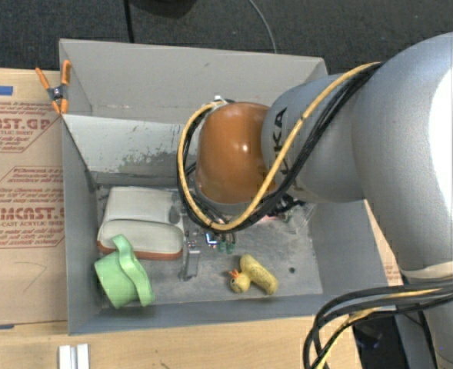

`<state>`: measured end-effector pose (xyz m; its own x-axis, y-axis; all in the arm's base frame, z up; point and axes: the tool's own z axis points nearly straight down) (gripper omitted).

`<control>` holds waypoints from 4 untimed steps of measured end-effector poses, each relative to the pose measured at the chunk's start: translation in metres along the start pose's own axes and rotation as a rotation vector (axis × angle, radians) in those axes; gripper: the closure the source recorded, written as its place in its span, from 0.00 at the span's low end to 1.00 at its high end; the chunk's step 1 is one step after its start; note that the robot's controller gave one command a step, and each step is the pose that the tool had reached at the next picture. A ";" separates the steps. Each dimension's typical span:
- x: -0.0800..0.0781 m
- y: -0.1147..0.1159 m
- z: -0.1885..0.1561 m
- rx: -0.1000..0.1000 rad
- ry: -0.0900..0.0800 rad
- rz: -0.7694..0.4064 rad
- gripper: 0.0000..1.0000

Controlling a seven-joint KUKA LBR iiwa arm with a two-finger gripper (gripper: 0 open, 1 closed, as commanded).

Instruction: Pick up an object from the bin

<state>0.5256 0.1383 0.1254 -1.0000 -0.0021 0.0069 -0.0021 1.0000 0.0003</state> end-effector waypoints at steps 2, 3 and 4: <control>-0.026 0.022 0.021 -0.002 -0.011 0.054 0.00; -0.042 0.080 0.048 -0.004 -0.035 -0.299 1.00; -0.042 0.080 0.048 -0.005 -0.034 -0.298 1.00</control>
Offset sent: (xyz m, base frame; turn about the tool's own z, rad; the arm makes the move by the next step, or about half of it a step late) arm 0.0462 0.0474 -0.0554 0.1042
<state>0.5669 0.2182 0.0775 -0.9548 -0.2959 -0.0278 -0.2960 0.9552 0.0018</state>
